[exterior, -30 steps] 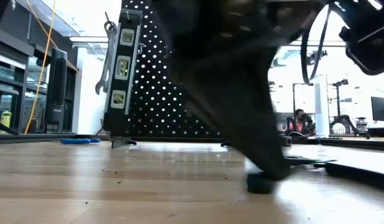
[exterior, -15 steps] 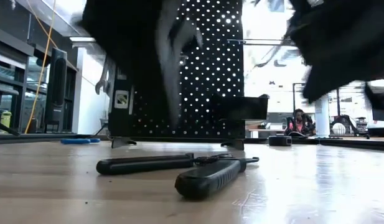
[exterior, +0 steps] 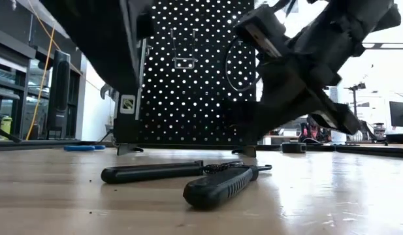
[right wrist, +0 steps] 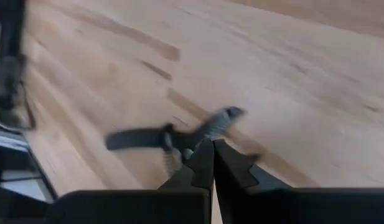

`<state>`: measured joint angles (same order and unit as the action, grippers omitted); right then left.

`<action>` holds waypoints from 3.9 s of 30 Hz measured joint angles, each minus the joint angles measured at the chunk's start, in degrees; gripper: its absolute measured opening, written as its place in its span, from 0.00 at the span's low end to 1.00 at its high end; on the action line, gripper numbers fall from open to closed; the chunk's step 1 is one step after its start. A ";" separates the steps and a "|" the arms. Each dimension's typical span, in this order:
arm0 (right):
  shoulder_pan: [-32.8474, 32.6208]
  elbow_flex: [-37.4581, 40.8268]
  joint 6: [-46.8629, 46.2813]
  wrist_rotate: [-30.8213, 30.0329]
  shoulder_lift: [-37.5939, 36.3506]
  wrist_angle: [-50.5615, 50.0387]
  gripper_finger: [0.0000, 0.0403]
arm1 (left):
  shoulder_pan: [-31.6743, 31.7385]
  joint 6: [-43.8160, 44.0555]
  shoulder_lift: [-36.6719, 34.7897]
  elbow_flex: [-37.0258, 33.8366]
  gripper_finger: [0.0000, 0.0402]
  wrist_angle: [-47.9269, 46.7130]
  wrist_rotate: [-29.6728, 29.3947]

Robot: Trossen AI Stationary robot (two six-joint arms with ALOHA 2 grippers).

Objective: Hang tools onto peg board
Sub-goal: Hang the black pliers on the pegboard

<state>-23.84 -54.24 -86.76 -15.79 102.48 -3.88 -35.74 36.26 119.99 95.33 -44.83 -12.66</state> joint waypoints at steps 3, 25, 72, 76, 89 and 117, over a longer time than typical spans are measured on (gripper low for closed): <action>-0.36 0.00 -0.29 0.45 0.00 -3.58 0.00 | -1.06 7.09 -1.54 -3.97 0.00 5.22 -0.09; -0.02 -0.07 -0.63 5.03 2.08 1.73 0.00 | -1.08 14.05 -3.74 -9.25 0.00 11.10 2.01; -0.69 -0.48 -7.83 5.47 10.95 5.47 0.00 | -1.52 34.11 -13.84 -20.30 0.02 15.70 4.68; -0.70 -0.46 -7.73 5.12 10.95 5.66 0.00 | -0.19 31.64 -13.93 -20.28 0.11 15.74 4.54; -0.68 -0.39 -6.30 4.08 11.06 6.30 0.00 | 5.04 9.85 -13.43 -20.30 0.63 11.85 7.52; -0.06 -0.39 -4.24 3.81 11.15 6.76 0.00 | 4.06 24.79 3.12 -13.47 0.76 3.03 3.96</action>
<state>-23.90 -54.63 -91.00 -11.99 113.62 2.87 -31.67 61.05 123.11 81.86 -41.80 -8.70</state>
